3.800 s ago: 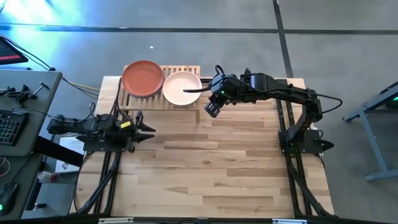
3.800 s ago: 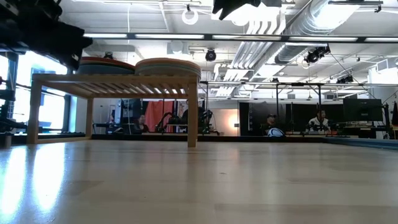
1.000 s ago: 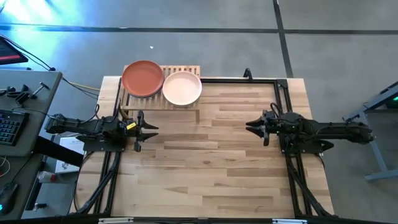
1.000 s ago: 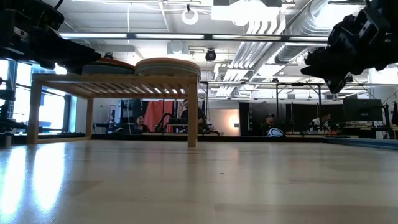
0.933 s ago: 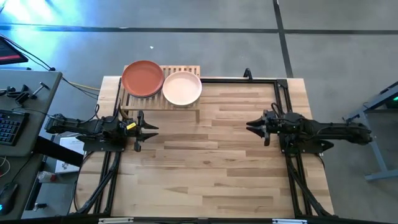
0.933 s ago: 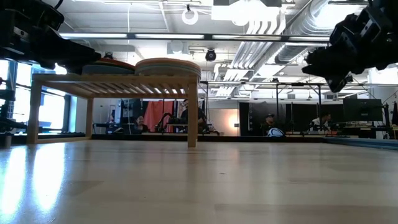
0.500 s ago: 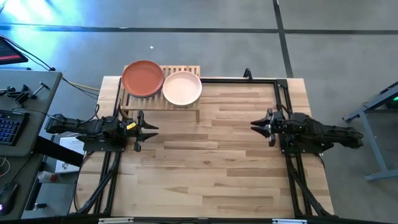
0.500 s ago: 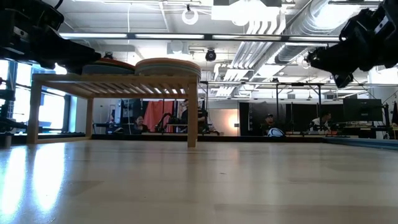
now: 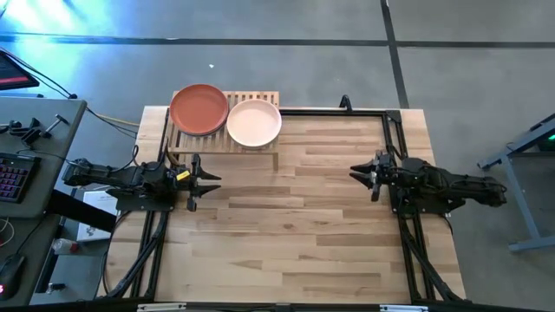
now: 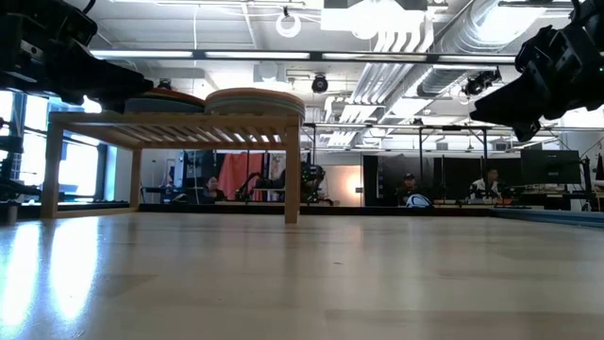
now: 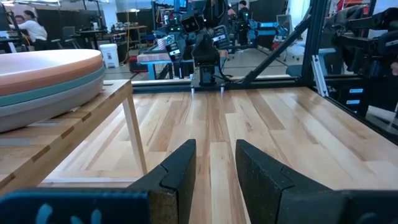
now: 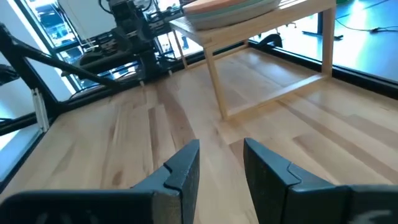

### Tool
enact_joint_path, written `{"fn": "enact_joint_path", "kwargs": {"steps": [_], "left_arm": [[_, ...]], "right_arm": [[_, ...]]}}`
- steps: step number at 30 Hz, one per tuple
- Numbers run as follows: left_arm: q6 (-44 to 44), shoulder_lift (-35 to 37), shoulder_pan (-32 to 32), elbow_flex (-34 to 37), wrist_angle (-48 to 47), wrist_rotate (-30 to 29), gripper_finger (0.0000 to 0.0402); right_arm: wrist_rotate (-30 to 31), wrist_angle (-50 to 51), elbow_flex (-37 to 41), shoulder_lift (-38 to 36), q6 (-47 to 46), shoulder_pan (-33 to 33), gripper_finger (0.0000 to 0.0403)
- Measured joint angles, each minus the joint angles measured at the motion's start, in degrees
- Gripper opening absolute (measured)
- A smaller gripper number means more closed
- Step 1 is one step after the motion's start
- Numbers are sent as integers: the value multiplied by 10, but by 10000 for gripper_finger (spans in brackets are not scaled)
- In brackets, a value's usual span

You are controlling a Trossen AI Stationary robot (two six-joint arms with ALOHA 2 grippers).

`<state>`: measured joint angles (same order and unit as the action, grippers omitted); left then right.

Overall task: Place and stack plates onto a shelf
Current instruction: Return To Home Position

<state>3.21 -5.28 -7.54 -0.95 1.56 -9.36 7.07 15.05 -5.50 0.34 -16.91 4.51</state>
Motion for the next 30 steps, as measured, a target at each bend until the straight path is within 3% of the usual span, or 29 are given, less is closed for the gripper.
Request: {"fn": "enact_joint_path", "kwargs": {"steps": [5, 11, 30], "left_arm": [[0, 0, 0, 0, 0, 0, 102], [0, 0, 0, 0, 0, 0, 102], [0, 0, 0, 0, 0, 0, 102]], "right_arm": [[-1, 0, 0, 0, -4, 0, 108], [-2, 1, 0, 0, -75, 0, 108], [-2, 1, 0, 0, -51, 0, 108]]}}
